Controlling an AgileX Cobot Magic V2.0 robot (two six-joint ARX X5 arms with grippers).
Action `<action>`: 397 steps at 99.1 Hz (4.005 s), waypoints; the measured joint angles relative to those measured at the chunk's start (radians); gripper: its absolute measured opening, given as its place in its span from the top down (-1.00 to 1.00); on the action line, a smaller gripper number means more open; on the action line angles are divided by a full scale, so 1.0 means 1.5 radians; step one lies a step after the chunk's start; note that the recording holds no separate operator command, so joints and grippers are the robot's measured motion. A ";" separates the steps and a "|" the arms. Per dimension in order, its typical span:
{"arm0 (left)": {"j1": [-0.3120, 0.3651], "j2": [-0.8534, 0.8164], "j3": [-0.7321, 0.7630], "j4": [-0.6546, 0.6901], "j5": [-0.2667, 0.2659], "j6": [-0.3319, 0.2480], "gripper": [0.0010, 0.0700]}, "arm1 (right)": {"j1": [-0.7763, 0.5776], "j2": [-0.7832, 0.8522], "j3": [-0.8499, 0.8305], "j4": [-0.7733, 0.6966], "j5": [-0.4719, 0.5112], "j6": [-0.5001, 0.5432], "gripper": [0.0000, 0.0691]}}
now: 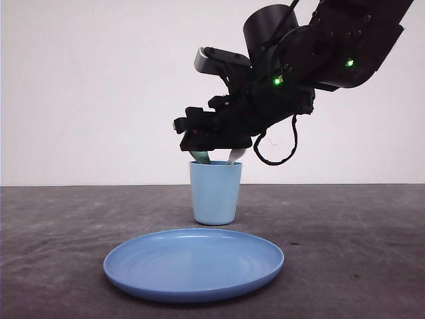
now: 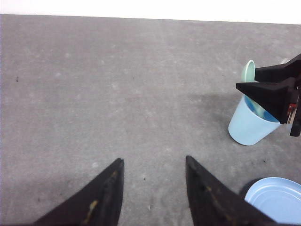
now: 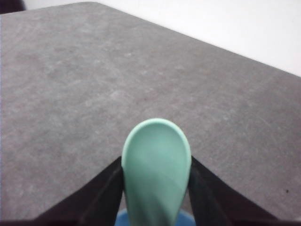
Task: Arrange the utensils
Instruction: 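Lift the green spoon with the right gripper and lower it into the cup, then open the right gripper and raise it off the spoon, then lower the right gripper around the rim of the blue cup and grasp it, then lift the cup with the right gripper and carry it over the plate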
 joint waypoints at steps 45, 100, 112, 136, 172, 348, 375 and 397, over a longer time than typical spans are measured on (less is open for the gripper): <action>0.000 0.000 0.000 0.000 0.000 0.000 0.35 | 0.000 -0.026 0.000 0.004 -0.017 0.001 -0.42; 0.000 0.000 0.000 0.000 0.000 0.000 0.35 | -0.011 -0.379 0.000 -0.439 -0.001 0.009 -0.43; 0.000 0.000 0.000 0.000 0.000 0.000 0.35 | -0.025 -0.412 0.000 -0.555 0.012 0.020 -0.52; 0.000 0.000 0.000 0.000 0.000 0.000 0.35 | -0.034 -0.407 -0.039 -0.601 0.020 0.053 -0.97; 0.000 0.000 0.000 -0.016 0.000 0.000 0.35 | -0.033 -0.363 -0.166 -0.450 0.016 0.091 -0.97; 0.000 0.000 0.000 -0.015 0.000 0.003 0.35 | -0.027 -0.028 0.058 -0.339 -0.068 0.074 -0.34; 0.000 0.000 0.000 -0.015 0.000 0.007 0.35 | 0.001 -0.168 0.058 -0.410 -0.068 0.068 -0.34; 0.000 0.000 0.000 -0.015 0.000 0.007 0.35 | 0.026 -0.277 0.058 -0.509 -0.043 0.064 -0.34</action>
